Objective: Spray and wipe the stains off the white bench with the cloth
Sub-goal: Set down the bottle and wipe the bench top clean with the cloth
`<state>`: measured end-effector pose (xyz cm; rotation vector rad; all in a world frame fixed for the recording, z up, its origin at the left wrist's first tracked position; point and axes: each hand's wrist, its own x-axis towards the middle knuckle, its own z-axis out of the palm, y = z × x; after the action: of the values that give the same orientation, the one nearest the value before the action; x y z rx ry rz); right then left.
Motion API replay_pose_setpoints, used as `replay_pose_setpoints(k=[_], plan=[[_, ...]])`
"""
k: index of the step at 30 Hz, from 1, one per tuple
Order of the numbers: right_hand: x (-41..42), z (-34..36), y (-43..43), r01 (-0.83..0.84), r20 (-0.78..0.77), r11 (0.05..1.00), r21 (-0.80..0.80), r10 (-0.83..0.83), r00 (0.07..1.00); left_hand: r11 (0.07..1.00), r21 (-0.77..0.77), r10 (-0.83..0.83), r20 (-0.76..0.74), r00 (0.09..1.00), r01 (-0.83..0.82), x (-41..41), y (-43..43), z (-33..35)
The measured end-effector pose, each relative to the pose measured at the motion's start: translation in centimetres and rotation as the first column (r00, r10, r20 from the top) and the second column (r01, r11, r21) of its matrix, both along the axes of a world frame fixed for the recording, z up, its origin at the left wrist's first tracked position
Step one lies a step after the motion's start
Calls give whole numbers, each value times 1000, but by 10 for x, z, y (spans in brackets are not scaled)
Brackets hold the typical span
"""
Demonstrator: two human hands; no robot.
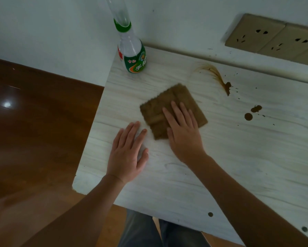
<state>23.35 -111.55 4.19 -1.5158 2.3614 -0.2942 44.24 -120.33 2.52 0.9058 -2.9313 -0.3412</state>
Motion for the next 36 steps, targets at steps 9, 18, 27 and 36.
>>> replay_pose_setpoints(k=[9, 18, 27, 36], plan=[[-113, 4, -2, 335, -54, 941, 46, -332, 942, 1000, 17, 6, -2, 1000, -6, 2, -1, -1], [-44, -7, -83, -12, -73, 998, -68, 7, 997, 1000, 12, 4, 62, 998, -5, 1, 0, 2], [-103, 2, 30, 251, -39, 968, 2, -251, 967, 1000, 8, -1, 52, 999, 1, 0, 0, 4], [-132, 5, -45, 412, -73, 911, -6, -411, 909, 1000, -1, -1, 46, 999, 1, -1, 0, 4]])
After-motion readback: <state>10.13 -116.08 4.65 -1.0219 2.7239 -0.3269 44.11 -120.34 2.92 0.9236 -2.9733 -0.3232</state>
